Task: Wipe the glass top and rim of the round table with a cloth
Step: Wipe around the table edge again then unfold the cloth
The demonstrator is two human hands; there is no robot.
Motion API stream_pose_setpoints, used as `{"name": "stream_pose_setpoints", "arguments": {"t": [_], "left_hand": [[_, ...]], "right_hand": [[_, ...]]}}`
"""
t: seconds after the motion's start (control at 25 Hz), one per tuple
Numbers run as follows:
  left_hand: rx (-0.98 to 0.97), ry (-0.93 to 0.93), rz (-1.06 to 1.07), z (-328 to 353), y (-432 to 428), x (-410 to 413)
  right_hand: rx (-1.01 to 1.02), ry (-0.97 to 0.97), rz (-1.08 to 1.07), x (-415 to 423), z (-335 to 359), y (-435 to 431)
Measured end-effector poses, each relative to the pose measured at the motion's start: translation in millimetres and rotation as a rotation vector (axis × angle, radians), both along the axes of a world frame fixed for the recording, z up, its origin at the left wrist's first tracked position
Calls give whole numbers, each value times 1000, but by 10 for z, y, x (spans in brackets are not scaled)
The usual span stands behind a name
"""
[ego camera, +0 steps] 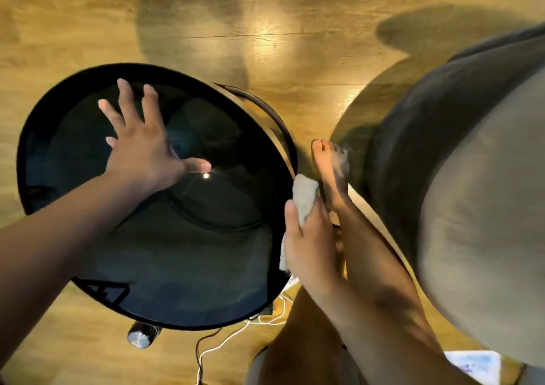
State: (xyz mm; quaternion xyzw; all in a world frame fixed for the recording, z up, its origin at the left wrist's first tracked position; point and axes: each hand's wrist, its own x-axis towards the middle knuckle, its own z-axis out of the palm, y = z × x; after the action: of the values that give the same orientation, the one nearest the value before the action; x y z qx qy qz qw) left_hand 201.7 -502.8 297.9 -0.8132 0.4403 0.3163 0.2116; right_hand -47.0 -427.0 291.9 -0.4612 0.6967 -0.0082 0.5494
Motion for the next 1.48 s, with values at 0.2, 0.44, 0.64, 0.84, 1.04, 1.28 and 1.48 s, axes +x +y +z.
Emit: {"name": "stream_pose_setpoints", "arguments": {"t": [0.2, 0.44, 0.64, 0.84, 1.04, 1.28, 1.48], "left_hand": [[6, 7, 18, 2, 12, 7], [-11, 10, -8, -14, 19, 28], [-140, -4, -42, -51, 149, 93], [-270, -34, -55, -82, 497, -12], [-450, -226, 305, 341, 1564, 62], [-754, -285, 1322, 415, 3393, -307], [-762, -129, 2007, 110, 3591, -1356]], "right_hand": [[-308, -227, 616, 1241, -298, -1624], [-124, -149, 266, 670, -365, -1184], [150, 64, -238, 67, 16, 532], [582, 300, -390, -224, -206, 1697], [924, -38, -579, 180, 274, 1583], [768, -245, 156, 980, 640, 690], [552, -191, 813, 1554, 557, 734]]}}
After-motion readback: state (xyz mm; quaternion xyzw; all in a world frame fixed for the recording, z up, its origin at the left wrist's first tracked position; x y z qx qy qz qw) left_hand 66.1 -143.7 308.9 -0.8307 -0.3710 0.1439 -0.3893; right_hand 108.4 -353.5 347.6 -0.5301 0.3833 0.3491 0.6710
